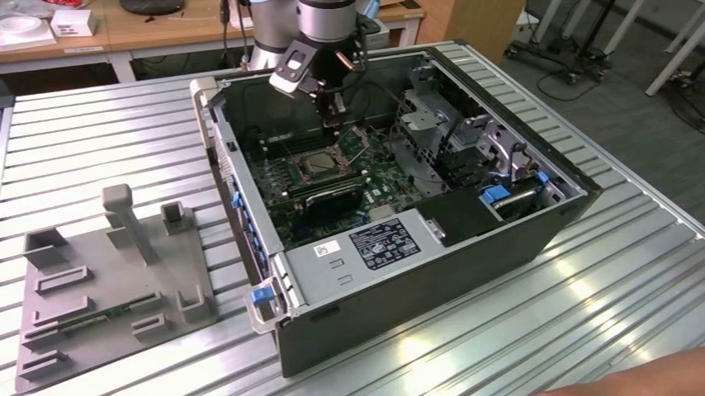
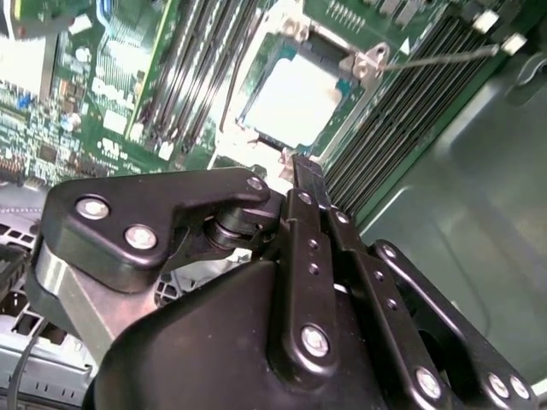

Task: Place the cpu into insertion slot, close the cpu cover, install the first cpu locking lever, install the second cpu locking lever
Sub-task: 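Close the cpu cover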

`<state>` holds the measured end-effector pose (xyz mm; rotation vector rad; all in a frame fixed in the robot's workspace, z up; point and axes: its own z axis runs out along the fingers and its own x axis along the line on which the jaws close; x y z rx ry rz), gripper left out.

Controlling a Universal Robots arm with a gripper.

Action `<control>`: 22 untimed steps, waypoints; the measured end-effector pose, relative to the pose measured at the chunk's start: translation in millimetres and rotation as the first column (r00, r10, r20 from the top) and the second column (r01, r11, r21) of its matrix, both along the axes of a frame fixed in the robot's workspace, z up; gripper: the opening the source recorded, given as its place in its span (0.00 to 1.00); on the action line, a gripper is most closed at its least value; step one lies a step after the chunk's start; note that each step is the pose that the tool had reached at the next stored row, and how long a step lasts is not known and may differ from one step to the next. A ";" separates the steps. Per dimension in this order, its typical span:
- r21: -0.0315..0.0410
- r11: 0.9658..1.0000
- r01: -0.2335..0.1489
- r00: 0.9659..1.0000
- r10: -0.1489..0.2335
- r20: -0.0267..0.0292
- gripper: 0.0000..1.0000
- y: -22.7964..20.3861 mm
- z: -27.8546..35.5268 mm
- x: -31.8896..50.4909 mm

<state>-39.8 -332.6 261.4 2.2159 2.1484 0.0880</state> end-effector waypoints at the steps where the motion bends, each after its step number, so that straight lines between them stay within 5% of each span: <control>1: 0.000 1.000 0.000 1.000 0.000 0.000 0.11 0.5 0.0 2.5; 12: 0.000 1.000 0.000 1.000 0.000 0.000 0.11 5.8 -0.1 31.5; 22: 0.000 1.000 0.000 1.000 0.000 0.000 0.11 11.0 -0.1 46.3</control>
